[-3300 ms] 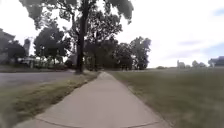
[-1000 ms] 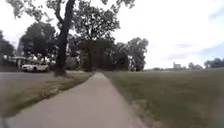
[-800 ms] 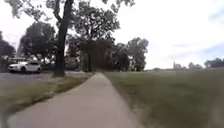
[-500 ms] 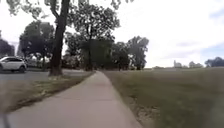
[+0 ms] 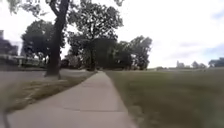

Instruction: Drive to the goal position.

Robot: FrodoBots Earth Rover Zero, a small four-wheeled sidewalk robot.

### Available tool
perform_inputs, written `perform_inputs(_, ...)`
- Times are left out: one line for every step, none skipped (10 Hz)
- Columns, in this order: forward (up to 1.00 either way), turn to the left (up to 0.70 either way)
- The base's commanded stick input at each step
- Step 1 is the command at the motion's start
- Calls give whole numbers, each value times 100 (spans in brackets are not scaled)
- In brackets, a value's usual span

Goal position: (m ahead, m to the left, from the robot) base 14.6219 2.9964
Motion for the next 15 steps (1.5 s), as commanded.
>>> perform_inputs(100, 0)
perform_inputs(100, 0)
perform_inputs(100, 0)
perform_inputs(100, 0)
perform_inputs(100, 0)
perform_inputs(100, 0)
perform_inputs(100, 0)
perform_inputs(100, 0)
perform_inputs(100, 5)
perform_inputs(100, 28)
perform_inputs(100, 38)
perform_inputs(100, 40)
perform_inputs(100, 40)
perform_inputs(100, 40)
perform_inputs(100, 40)
